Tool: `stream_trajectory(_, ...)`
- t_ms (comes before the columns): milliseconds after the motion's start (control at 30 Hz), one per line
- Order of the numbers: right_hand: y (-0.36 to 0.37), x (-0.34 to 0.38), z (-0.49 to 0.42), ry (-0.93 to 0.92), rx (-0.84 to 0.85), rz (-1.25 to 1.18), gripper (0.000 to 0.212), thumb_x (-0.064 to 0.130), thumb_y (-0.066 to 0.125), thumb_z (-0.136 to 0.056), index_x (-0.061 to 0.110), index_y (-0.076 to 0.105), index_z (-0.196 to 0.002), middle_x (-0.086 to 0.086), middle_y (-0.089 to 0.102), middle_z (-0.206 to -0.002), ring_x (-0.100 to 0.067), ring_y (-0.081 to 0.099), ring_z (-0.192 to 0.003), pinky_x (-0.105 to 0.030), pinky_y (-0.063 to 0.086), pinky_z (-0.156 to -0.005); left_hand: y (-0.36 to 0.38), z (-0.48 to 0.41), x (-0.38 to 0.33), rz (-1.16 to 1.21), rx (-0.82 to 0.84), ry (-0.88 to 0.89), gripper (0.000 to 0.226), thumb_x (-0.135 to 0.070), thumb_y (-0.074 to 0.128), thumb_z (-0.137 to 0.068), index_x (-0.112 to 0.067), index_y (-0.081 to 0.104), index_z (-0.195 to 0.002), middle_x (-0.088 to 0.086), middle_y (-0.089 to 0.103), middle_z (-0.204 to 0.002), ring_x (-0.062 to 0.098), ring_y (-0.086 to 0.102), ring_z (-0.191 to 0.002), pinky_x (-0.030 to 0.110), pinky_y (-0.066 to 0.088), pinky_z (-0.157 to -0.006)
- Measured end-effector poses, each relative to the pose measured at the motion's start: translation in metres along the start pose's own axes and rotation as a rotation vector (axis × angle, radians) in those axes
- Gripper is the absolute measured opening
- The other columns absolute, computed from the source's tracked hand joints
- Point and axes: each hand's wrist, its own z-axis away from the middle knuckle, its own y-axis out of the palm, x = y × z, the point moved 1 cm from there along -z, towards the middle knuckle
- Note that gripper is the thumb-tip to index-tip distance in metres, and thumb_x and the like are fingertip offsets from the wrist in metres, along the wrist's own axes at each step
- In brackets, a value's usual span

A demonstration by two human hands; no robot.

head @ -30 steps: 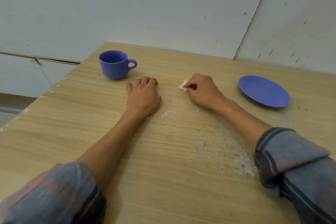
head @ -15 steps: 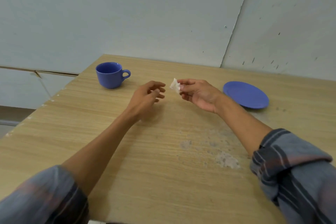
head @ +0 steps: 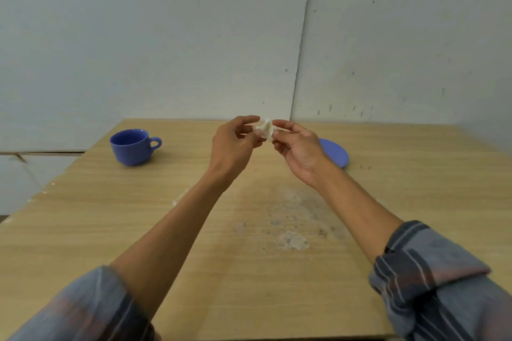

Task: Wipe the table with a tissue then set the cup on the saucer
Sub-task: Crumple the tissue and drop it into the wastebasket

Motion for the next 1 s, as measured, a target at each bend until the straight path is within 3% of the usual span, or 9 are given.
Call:
stream_trajectory(133, -0.017, 0.018, 0.008, -0.096, -0.096, 0.059, 0.021, -0.007, 0.061, -0.084, 0.012, 0.068, -0.087, -0.002, 0.068, -0.077, -0.007, 0.059, -0.062, -0.015, 0.048, -0.059, 0.026, 0.004, -0.015, 0.098, 0.062, 0.011, 0.027, 0.0, 0.054, -0.093, -0.003, 0.063, -0.119, 0.018, 0.072, -0.101, 0.025, 0.071, -0.094, 0.028, 0.057, -0.086)
stream_trajectory(233, -0.032, 0.028, 0.013, -0.129, -0.127, 0.092, 0.02, -0.003, 0.064, -0.083, 0.016, 0.07, -0.084, 0.002, 0.071, -0.075, -0.009, 0.06, -0.066, -0.019, 0.049, -0.066, 0.04, 0.004, -0.021, 0.074, 0.094, 0.031, 0.024, -0.008, 0.068, -0.087, -0.008, 0.069, -0.111, 0.014, 0.073, -0.098, 0.024, 0.071, -0.094, 0.035, 0.056, -0.089)
stream_trajectory(300, -0.04, 0.032, 0.017, -0.141, -0.129, 0.111, 0.018, 0.0, 0.066, -0.083, 0.016, 0.071, -0.084, 0.003, 0.072, -0.074, -0.009, 0.061, -0.065, -0.02, 0.05, -0.069, 0.049, 0.002, -0.024, 0.065, 0.097, 0.038, 0.022, -0.013, 0.075, -0.081, -0.01, 0.073, -0.103, 0.01, 0.075, -0.093, 0.024, 0.071, -0.091, 0.037, 0.057, -0.088)
stream_trajectory(400, -0.052, 0.039, 0.023, -0.168, -0.133, 0.137, 0.014, 0.003, 0.065, -0.084, 0.014, 0.073, -0.088, -0.003, 0.073, -0.081, -0.012, 0.064, -0.069, -0.021, 0.052, -0.071, 0.066, -0.001, -0.025, 0.028, 0.112, 0.067, 0.016, -0.024, 0.079, -0.077, -0.016, 0.076, -0.091, -0.003, 0.076, -0.081, 0.013, 0.072, -0.079, 0.023, 0.056, -0.075)
stream_trajectory(500, -0.069, 0.051, 0.028, -0.207, -0.09, 0.127, 0.02, -0.001, 0.059, -0.085, 0.013, 0.073, -0.089, -0.004, 0.075, -0.083, -0.013, 0.069, -0.074, -0.023, 0.053, -0.075, 0.084, -0.002, -0.026, 0.042, 0.13, 0.074, 0.015, -0.023, 0.078, -0.078, -0.015, 0.076, -0.091, 0.0, 0.076, -0.08, 0.012, 0.071, -0.074, 0.025, 0.057, -0.074)
stream_trajectory(633, -0.102, 0.068, 0.04, -0.289, -0.048, 0.283, 0.026, 0.0, 0.066, -0.084, 0.01, 0.07, -0.108, -0.006, 0.073, -0.094, -0.012, 0.069, -0.08, -0.025, 0.056, -0.082, 0.11, -0.004, -0.031, 0.245, 0.228, -0.078, 0.017, -0.011, 0.074, -0.082, -0.005, 0.073, -0.098, 0.012, 0.076, -0.088, 0.02, 0.073, -0.082, 0.026, 0.057, -0.077)
stream_trajectory(733, -0.128, 0.085, 0.052, -0.39, -0.125, 0.492, 0.023, 0.013, 0.074, -0.08, 0.017, 0.073, -0.102, -0.001, 0.074, -0.096, -0.007, 0.068, -0.081, -0.023, 0.056, -0.068, 0.136, -0.001, -0.037, 0.396, 0.343, -0.219, 0.011, -0.006, 0.07, -0.084, -0.005, 0.073, -0.095, 0.008, 0.076, -0.086, 0.017, 0.073, -0.081, 0.02, 0.056, -0.072)
stream_trajectory(867, -0.165, 0.102, 0.07, -0.428, -0.229, 0.501, 0.018, 0.014, 0.078, -0.076, 0.019, 0.073, -0.092, -0.004, 0.073, -0.089, -0.013, 0.065, -0.08, -0.026, 0.057, -0.077, 0.18, 0.008, -0.042, 0.447, 0.487, -0.305, 0.013, -0.007, 0.064, -0.089, -0.003, 0.072, -0.098, 0.01, 0.074, -0.091, 0.017, 0.071, -0.084, 0.02, 0.057, -0.074)
stream_trajectory(1000, -0.203, 0.111, 0.094, -0.48, -0.34, 0.522, 0.026, 0.013, 0.078, -0.076, 0.021, 0.07, -0.1, 0.001, 0.073, -0.088, -0.008, 0.065, -0.074, -0.023, 0.055, -0.075, 0.228, 0.024, -0.045, 0.467, 0.611, -0.336, 0.016, -0.01, 0.063, -0.09, -0.002, 0.071, -0.102, 0.008, 0.073, -0.094, 0.015, 0.069, -0.085, 0.021, 0.056, -0.079)
